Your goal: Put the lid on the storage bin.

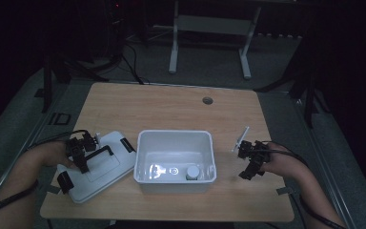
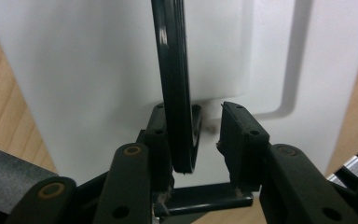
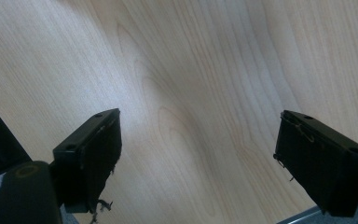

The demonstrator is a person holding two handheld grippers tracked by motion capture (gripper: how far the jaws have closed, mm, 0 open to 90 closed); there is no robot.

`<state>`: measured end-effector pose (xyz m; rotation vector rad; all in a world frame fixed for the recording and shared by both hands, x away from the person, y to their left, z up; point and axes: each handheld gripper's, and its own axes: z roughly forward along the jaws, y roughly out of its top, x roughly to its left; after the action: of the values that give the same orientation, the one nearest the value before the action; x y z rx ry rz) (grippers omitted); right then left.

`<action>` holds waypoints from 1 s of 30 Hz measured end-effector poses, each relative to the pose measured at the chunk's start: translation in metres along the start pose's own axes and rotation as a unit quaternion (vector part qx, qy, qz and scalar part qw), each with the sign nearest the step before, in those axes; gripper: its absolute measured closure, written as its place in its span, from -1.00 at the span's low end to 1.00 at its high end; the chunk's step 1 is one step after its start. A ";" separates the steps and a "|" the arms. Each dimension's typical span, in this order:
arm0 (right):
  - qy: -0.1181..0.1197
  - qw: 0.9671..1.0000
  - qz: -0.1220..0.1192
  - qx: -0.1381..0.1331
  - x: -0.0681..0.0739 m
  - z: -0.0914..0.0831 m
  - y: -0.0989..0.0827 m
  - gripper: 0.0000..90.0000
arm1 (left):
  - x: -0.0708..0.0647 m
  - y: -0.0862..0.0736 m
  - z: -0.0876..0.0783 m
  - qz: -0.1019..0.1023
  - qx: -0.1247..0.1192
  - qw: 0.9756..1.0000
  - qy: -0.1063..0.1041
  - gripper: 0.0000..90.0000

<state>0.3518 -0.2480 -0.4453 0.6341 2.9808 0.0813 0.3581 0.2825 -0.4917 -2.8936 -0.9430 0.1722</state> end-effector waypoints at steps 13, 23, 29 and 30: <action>0.000 1.000 0.006 0.008 0.002 0.017 -0.006 -0.68 | -0.005 0.005 0.002 -0.026 0.020 0.999 0.009 0.83; 0.001 1.000 0.012 0.003 0.002 0.020 -0.008 -0.68 | -0.003 0.000 0.001 -0.043 0.000 0.999 0.003 0.86; 0.004 1.000 0.017 0.000 0.002 0.022 -0.012 -0.68 | -0.003 -0.005 -0.010 -0.041 -0.014 0.999 0.011 0.86; 0.004 1.000 0.018 -0.001 0.002 0.022 -0.012 -0.69 | -0.004 -0.006 -0.014 -0.040 -0.018 0.999 0.011 0.86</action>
<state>0.3478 -0.2576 -0.4686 0.6889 2.9764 0.0903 0.3535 0.2843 -0.4769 -2.8764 -1.0670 0.1182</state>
